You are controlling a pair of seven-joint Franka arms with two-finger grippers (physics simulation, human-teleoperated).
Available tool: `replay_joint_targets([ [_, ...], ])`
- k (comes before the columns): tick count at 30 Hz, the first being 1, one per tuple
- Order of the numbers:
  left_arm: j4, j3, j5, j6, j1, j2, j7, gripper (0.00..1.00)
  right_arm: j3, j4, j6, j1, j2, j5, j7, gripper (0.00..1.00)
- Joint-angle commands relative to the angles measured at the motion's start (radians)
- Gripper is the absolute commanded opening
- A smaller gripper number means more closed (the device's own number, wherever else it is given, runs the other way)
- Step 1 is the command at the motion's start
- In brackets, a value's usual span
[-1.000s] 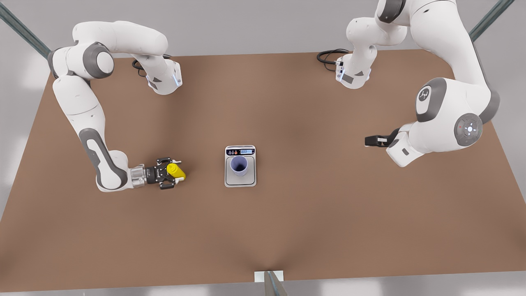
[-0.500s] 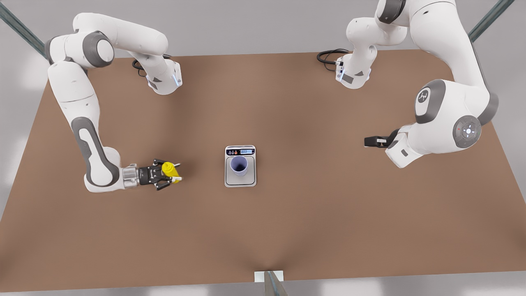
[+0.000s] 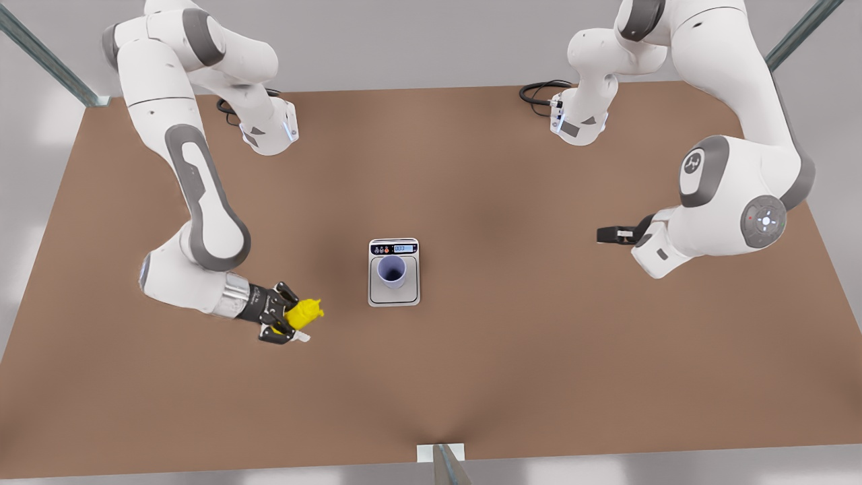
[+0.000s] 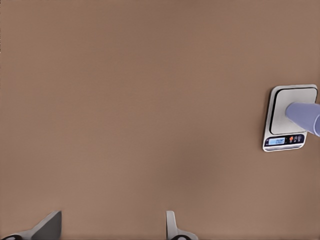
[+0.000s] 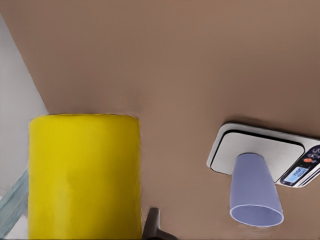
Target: Move cup to the weight, pick up sauce bottle, pour sauce
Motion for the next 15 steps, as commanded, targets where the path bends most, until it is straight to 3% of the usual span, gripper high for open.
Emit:
replay_joint_targets([
  [1,0.000,0.002,0.000,0.000,-0.001,0.000,0.000,1.00,0.003,-0.015,0.078,0.024,-0.012,0.077,-0.048,0.21],
  [3,0.000,0.002,0.000,0.000,-0.001,0.000,0.000,1.00,0.007,-0.046,0.164,0.065,-0.040,0.077,-0.048,0.21],
  [8,0.000,0.003,0.000,0.002,-0.001,0.001,0.002,1.00,0.201,-0.043,0.365,0.061,-0.024,-0.127,-0.037,0.21],
  [15,0.000,0.003,0.000,0.002,-0.001,0.001,0.002,1.00,0.256,-0.076,0.368,0.042,-0.031,-0.476,-0.032,0.21],
])
